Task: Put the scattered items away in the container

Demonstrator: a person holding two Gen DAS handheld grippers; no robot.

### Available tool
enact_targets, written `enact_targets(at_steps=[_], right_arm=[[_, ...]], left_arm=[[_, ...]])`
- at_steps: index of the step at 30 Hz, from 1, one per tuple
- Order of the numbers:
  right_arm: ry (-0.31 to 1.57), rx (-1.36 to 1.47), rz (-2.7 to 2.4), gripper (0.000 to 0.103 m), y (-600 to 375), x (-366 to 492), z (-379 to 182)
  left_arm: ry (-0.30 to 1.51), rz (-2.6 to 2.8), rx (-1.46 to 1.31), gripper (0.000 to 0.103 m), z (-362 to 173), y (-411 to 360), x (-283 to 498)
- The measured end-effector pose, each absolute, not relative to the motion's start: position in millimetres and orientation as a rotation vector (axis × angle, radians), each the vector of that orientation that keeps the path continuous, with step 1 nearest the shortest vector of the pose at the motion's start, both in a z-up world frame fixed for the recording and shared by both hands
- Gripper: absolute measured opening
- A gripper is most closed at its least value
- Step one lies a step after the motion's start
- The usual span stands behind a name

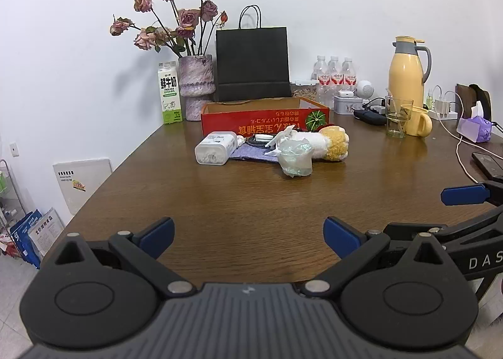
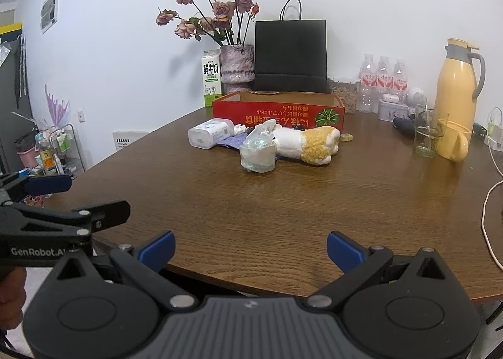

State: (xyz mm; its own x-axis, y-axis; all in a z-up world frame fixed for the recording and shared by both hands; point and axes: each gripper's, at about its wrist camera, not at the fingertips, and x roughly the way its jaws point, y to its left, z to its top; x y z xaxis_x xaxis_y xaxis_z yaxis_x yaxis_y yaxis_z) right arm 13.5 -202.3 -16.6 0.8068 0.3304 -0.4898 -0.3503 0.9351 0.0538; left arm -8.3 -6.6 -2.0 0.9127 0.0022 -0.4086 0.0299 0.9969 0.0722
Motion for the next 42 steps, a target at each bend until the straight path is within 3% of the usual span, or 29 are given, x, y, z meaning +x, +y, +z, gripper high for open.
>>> enact_targets(at_steps=[36, 42], right_arm=[[0.533, -0.041, 0.366, 0.103, -199, 23, -26], [0.521, 0.009, 0.334, 0.103, -208, 41, -22]], left_arm=[[0.44, -0.02, 0.064, 0.103, -3, -5, -6], [0.476, -0.011, 0.021, 0.103, -12, 5, 25]])
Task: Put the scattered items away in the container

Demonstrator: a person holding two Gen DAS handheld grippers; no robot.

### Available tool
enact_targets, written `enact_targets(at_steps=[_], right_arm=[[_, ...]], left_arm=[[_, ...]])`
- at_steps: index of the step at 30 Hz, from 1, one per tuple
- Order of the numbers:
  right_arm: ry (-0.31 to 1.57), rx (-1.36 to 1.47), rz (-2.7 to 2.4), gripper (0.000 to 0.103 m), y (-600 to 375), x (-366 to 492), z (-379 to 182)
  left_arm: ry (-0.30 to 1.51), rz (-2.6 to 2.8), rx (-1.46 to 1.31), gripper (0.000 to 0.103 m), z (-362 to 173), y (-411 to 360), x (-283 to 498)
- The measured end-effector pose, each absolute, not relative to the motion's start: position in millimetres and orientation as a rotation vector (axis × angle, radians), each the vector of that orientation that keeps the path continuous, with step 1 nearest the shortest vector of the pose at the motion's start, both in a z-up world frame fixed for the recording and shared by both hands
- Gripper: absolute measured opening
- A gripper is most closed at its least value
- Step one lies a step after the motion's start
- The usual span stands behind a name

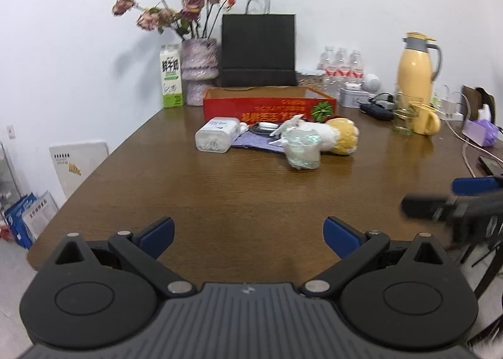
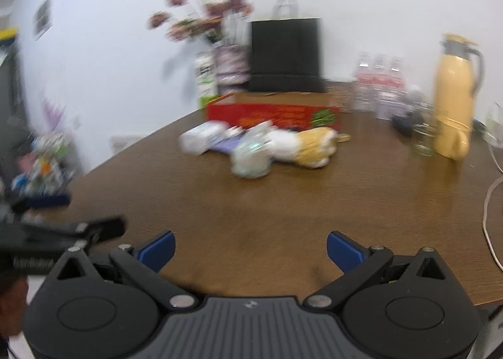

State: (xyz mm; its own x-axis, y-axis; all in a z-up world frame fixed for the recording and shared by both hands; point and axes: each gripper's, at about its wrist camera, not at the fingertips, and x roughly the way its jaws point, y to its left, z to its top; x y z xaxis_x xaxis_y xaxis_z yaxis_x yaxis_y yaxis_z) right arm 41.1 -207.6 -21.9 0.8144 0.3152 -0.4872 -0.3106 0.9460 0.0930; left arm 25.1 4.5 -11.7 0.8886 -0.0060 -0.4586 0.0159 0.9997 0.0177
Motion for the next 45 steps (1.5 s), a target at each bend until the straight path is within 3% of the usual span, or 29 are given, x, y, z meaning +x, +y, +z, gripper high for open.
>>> enact_targets(at_steps=[9, 15, 18, 20, 22, 24, 30, 33, 34, 35, 37, 45], right_arm=[[0.463, 0.114, 0.174, 0.103, -245, 137, -9], [0.507, 0.165, 0.186, 0.099, -240, 229, 0], [0.573, 0.186, 0.194, 0.094, -231, 279, -3], [0.621, 0.162, 0.179, 0.088, -222, 307, -9], [0.685, 0.152, 0.169, 0.082, -215, 332, -19], [0.738, 0.156, 0.172, 0.056, -210, 349, -31], [0.711, 0.164, 0.209, 0.038, -219, 322, -28], [0.721, 0.178, 0.264, 0.038, -238, 282, -21], [0.731, 0.168, 0.283, 0.038, -242, 266, -21], [0.738, 0.162, 0.292, 0.038, -247, 252, -19], [0.762, 0.16, 0.312, 0.038, -251, 229, -20], [0.803, 0.137, 0.301, 0.056, -234, 211, -36]], left_arm=[[0.502, -0.103, -0.116, 0.102, -13, 3, 109], [0.382, -0.172, -0.039, 0.099, -11, -33, 171], [0.441, -0.194, -0.012, 0.07, -17, -44, 204], [0.495, -0.203, -0.007, 0.031, -25, -48, 220], [0.484, -0.204, -0.024, 0.031, -29, -45, 220], [0.478, -0.221, -0.04, 0.027, -27, -41, 217], [0.571, -0.188, 0.004, 0.019, -10, -17, 186], [0.638, -0.188, -0.026, 0.02, -10, 4, 159], [0.651, -0.187, -0.034, 0.027, -11, 8, 151], [0.661, -0.178, -0.035, 0.046, -13, 11, 146], [0.643, -0.144, -0.019, 0.074, -16, 11, 136], [0.524, -0.082, 0.126, 0.081, -10, -11, 159]])
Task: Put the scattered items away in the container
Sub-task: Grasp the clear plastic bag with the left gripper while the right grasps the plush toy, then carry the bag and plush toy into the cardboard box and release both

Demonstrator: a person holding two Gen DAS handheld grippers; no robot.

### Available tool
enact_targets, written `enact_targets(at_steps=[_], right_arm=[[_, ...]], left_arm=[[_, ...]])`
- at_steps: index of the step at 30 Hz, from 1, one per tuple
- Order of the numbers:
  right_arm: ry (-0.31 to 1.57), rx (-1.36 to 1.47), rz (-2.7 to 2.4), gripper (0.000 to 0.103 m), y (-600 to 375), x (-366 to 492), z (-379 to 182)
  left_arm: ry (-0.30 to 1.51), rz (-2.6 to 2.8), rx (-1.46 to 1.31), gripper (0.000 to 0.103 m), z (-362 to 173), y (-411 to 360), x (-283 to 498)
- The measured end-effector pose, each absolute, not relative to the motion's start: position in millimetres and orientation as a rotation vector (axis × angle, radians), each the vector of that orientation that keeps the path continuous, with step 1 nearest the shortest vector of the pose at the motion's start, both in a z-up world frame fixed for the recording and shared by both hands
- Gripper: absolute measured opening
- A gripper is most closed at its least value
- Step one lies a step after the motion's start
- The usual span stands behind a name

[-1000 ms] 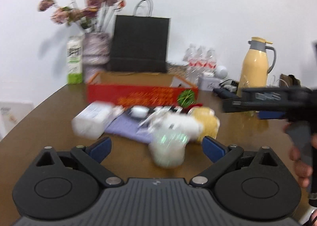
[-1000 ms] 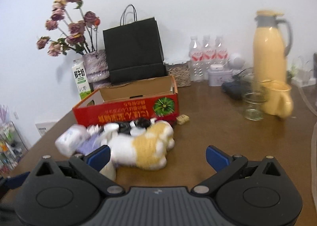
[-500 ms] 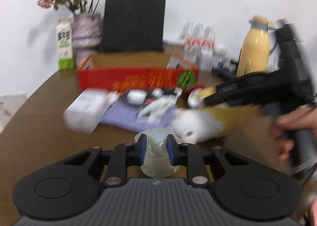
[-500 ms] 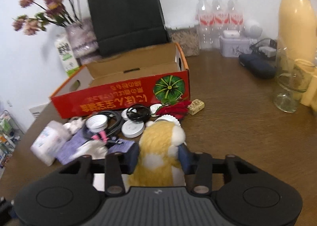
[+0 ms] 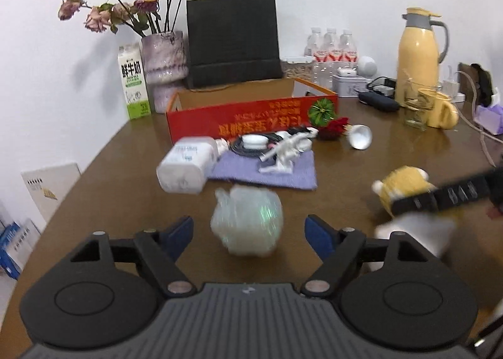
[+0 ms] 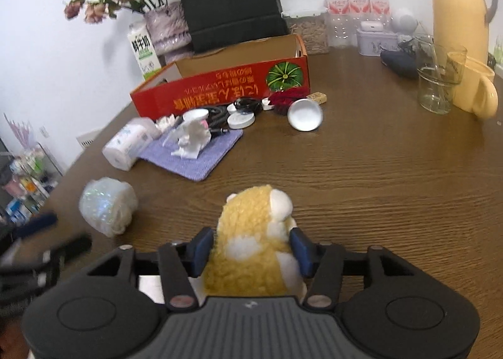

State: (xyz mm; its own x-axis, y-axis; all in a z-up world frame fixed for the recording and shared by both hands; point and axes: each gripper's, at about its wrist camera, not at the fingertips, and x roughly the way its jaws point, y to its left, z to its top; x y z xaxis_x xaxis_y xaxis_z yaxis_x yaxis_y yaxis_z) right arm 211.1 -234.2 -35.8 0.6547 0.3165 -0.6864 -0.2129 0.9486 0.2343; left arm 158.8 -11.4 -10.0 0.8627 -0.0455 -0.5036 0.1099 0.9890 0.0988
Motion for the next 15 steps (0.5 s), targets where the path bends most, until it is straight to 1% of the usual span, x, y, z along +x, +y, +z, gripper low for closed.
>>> enact_targets(at_steps=[1, 2, 3, 4, 5, 6, 8, 9, 11, 15], right_arm=[[0.802, 0.122, 0.297, 0.055, -231, 209, -37], [0.794, 0.112, 0.291, 0.048, -229, 209, -37], [0.773, 0.115, 0.289, 0.046, -229, 207, -36], [0.766, 0.119, 0.287, 0.045, -230, 205, -35], [0.76, 0.114, 0.289, 0.044, -231, 207, -33], [0.742, 0.102, 0.29, 0.044, -230, 204, -31], [0.716, 0.086, 0.289, 0.044, -231, 200, -25], [0.705, 0.093, 0.293, 0.044, -233, 199, -21], [0.682, 0.125, 0.307, 0.044, -239, 201, -11], [0.584, 0.162, 0.302, 0.044, -249, 214, 17]], left_arm=[[0.512, -0.081, 0.12, 0.08, -10, -11, 166], [0.509, -0.085, 0.111, 0.075, -11, -10, 173], [0.534, -0.094, 0.1, 0.067, -12, -10, 181], [0.56, -0.108, 0.085, 0.037, -14, -9, 188], [0.582, -0.121, 0.071, 0.024, -17, -8, 193], [0.59, -0.121, 0.059, 0.024, -18, -6, 194], [0.577, -0.122, 0.055, 0.019, -19, -3, 191], [0.572, -0.125, 0.054, 0.015, -18, -2, 188], [0.558, -0.119, 0.037, 0.011, -11, 4, 183], [0.475, -0.103, -0.016, 0.011, 19, 26, 186]])
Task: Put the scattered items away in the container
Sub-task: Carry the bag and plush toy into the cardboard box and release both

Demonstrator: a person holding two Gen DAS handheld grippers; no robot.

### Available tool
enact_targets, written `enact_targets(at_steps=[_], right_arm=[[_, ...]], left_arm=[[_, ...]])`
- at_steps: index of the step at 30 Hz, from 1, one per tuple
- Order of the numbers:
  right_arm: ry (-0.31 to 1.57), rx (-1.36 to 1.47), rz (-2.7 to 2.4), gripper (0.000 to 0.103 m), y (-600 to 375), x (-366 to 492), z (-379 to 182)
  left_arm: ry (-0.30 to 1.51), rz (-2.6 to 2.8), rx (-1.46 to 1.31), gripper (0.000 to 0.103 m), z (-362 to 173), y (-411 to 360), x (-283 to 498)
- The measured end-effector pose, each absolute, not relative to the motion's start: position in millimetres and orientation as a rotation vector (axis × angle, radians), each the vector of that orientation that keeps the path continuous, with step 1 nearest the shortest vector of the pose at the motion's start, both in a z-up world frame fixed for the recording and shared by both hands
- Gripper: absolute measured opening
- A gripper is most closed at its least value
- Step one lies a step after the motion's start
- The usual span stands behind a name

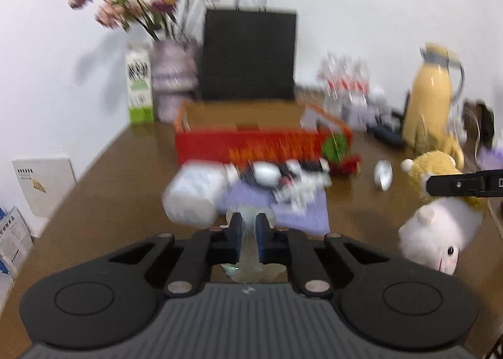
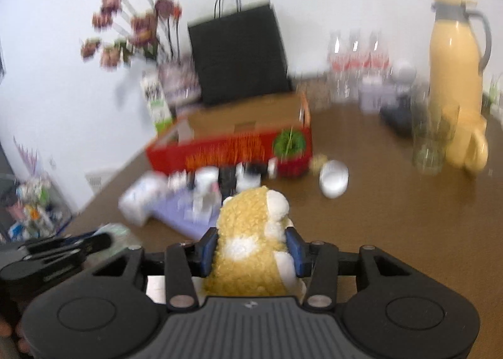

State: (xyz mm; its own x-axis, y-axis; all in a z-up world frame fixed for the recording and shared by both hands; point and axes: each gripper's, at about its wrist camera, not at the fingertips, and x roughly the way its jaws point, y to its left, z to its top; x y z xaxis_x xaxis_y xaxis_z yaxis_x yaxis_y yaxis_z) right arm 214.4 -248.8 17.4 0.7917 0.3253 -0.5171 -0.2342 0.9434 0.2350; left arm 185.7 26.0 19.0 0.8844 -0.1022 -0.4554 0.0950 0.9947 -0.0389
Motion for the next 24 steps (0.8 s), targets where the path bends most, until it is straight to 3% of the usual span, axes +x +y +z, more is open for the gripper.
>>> enact_targets(at_steps=[5, 11, 14, 18, 24], right_arm=[[0.497, 0.155, 0.293, 0.044, -257, 257, 56], [0.472, 0.135, 0.331, 0.044, -241, 367, 113], [0.546, 0.146, 0.321, 0.044, -224, 440, 119], [0.659, 0.111, 0.231, 0.044, -202, 522, 87], [0.807, 0.041, 0.127, 0.045, -178, 577, 23]], left_arm=[[0.427, -0.132, -0.023, 0.01, 64, 50, 225], [0.401, -0.143, 0.048, 0.011, 123, 52, 336], [0.487, -0.129, 0.049, 0.011, 116, 51, 405], [0.723, -0.097, -0.067, 0.01, 76, 60, 488], [0.841, -0.03, 0.062, 0.011, 27, 42, 520]])
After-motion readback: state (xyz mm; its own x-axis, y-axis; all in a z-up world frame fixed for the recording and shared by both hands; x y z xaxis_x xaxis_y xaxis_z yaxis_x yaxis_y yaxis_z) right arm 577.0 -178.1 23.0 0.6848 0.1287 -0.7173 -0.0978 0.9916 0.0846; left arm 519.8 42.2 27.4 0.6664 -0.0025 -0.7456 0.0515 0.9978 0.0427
